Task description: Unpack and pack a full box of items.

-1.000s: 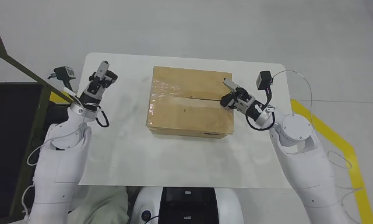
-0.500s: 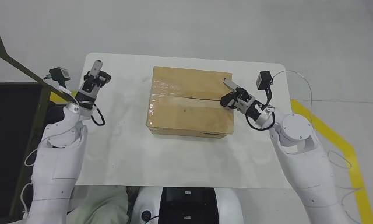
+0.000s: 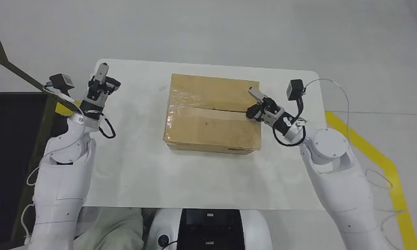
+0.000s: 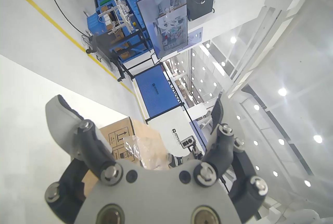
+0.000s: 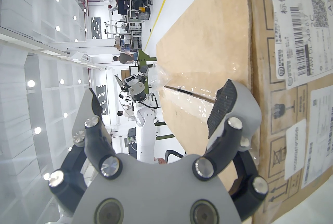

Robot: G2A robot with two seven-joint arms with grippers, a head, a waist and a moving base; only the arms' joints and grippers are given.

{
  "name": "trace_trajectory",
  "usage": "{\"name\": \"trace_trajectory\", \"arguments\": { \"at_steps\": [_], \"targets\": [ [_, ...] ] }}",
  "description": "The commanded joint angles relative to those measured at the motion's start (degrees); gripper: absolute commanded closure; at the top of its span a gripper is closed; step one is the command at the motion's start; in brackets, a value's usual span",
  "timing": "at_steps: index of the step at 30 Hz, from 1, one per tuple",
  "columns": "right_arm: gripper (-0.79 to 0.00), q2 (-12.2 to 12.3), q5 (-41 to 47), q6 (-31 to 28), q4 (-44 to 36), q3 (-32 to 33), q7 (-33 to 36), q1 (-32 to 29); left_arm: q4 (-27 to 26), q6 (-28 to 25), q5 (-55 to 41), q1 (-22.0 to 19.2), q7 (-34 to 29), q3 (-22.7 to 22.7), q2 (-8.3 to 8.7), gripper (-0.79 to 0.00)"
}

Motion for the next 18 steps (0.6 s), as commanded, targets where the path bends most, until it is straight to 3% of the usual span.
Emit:
{"name": "trace_trajectory", "arguments": {
  "at_steps": [1,7,18],
  "targets": [
    [-0.785,-0.01,-0.41,0.32,-0.55,-0.19,-0.40,0.03,0.65,0.56,-0.72,-0.63,-0.54,-1.29,0.17,-0.785],
    [-0.785,-0.18,-0.02,0.73,-2.73,-1.08,-1.46,0.11,2.50,1.75,-1.47,-1.71,-4.56,-2.78,0.58,-0.785],
    [-0.785,-1.89,3.96,0.92,-3.01,-7.24,-6.12,5.31,2.57,1.75,-1.57,-1.73,-4.70,-2.78,0.59,-0.785]
  ]
}}
